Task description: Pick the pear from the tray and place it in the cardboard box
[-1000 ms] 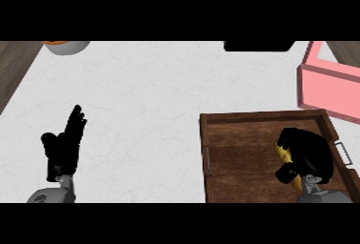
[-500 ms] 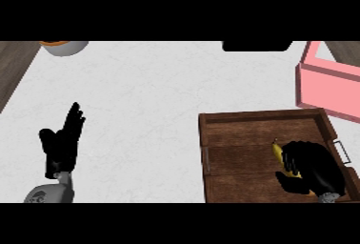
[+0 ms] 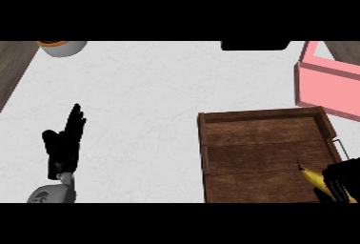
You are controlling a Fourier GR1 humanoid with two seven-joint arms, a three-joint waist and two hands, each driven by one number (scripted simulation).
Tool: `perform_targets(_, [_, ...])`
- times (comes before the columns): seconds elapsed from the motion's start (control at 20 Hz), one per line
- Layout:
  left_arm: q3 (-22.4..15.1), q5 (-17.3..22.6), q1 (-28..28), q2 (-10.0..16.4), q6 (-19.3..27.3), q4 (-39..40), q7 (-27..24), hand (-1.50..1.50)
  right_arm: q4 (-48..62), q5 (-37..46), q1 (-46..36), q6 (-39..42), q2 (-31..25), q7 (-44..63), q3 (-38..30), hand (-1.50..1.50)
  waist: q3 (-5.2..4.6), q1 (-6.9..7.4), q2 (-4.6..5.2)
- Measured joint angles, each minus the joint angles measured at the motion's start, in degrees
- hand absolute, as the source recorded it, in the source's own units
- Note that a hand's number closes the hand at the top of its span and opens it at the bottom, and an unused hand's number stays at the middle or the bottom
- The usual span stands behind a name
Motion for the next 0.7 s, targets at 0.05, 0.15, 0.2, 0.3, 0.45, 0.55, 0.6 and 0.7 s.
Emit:
perform_targets(0.05, [-0.08, 0.01, 0.61, -0.20, 0.06, -0.39, -0.17, 0.00, -2.95, -1.82, 1.38, 0.90, -0.70, -0.49, -1.75, 1.50, 0.00, -0.11, -0.04])
perform_targets(0.15, [0.25, 0.07, -0.68, -0.04, 0.08, 0.50, -0.04, 0.00, -6.69, -5.66, 2.60, 2.06, -1.24, -1.42, -5.70, 1.50, -0.01, -0.31, -0.02])
perform_targets(0.2, [0.42, 0.22, -0.38, 0.03, -0.13, 0.77, -0.60, 0.00, -8.83, -8.14, 3.23, 3.21, -1.57, -1.49, -8.02, 1.50, 0.01, -0.38, -0.03])
perform_targets(0.3, [-0.37, -0.29, 0.14, -0.56, 0.42, -0.46, 0.51, 0.00, -12.28, -13.09, 3.51, 5.59, -2.10, -0.80, -13.04, 1.50, 0.01, -0.32, -0.07])
perform_targets(0.45, [-0.04, -0.22, 0.33, -0.30, 0.08, 0.39, -0.36, 0.00, -15.37, -20.01, 3.05, 9.28, -3.15, 0.24, -21.03, 1.50, 0.01, -0.18, -0.02])
perform_targets(0.55, [0.30, 0.14, 0.14, 0.14, -0.41, 0.33, -0.14, 0.00, -15.74, -24.14, 1.41, 11.77, -3.98, 2.04, -25.88, 1.50, 0.01, 0.05, 0.03])
perform_targets(0.6, [0.57, 0.31, 0.00, 0.46, -0.81, 0.81, -0.46, 0.00, -15.25, -25.16, 0.70, 12.64, -4.44, 2.15, -27.99, 1.50, 0.01, 0.15, 0.05])
perform_targets(0.7, [0.25, 0.24, 0.14, 0.40, -0.97, -0.01, 0.10, 0.00, -13.86, -27.21, -2.04, 14.40, -5.93, 3.50, -31.40, 1.50, 0.02, 0.45, 0.09])
